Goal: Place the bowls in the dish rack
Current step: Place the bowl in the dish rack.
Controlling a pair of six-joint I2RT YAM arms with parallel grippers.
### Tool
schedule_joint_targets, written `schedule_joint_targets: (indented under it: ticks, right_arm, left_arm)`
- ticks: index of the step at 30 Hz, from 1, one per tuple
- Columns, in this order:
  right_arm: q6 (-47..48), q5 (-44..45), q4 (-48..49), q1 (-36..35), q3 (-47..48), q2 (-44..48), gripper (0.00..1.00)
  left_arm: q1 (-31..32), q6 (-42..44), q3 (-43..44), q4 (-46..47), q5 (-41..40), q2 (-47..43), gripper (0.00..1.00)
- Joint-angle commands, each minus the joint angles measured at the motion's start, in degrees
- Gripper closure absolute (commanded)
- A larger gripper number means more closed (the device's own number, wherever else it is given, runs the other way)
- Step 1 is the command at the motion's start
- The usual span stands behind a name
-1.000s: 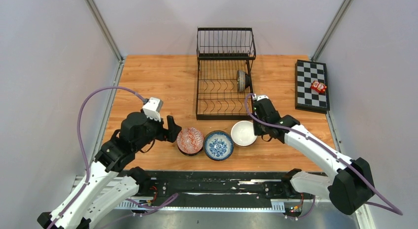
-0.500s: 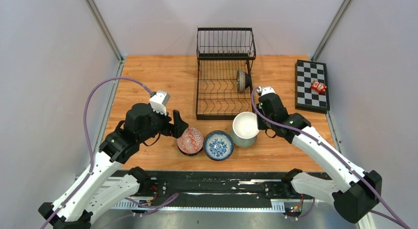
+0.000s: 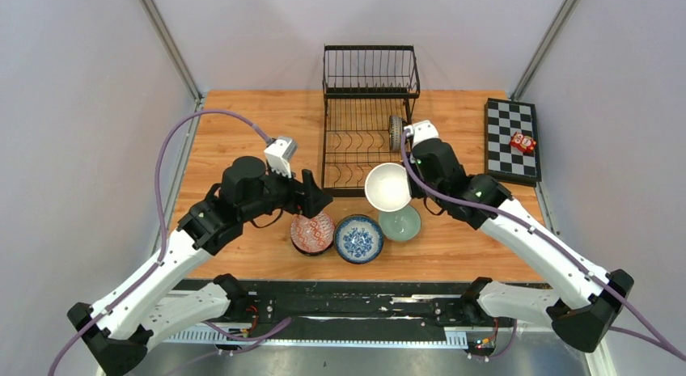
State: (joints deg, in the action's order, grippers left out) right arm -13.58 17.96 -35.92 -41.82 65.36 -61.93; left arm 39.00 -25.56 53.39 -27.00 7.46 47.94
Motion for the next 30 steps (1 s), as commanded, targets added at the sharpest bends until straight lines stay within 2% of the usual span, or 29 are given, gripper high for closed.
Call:
schedule_joint_targets:
  ticks: [1, 7, 16, 25, 30]
  right_arm:
    - [0.7, 6.3, -0.9, -6.0, 4.7, -2.6, 0.97]
    - [0.0, 11.2, -0.9, -13.2, 8.4, -6.1, 0.97]
    - [-0.4, 14.4, -0.8, -19.4, 11.9, -9.7, 0.97]
    - [0.3, 17.4, -0.8, -23.0, 14.5, -11.1, 0.97]
    - [0.7, 18.9, -0.7, -23.7, 15.2, -11.5, 0.97]
  left_arm:
    - [4.0, -2.6, 1.9, 3.9, -3.7, 3.0, 0.14]
    - [7.9, -4.3, 2.2, 6.1, -8.2, 7.2, 0.15]
    - [9.2, -6.8, 0.0, 8.4, -16.7, 9.3, 0.19]
    - [9.4, -7.6, -1.1, 10.5, -16.5, 11.7, 0.35]
    - [9.5, -7.6, -1.8, 11.1, -16.1, 12.0, 0.49]
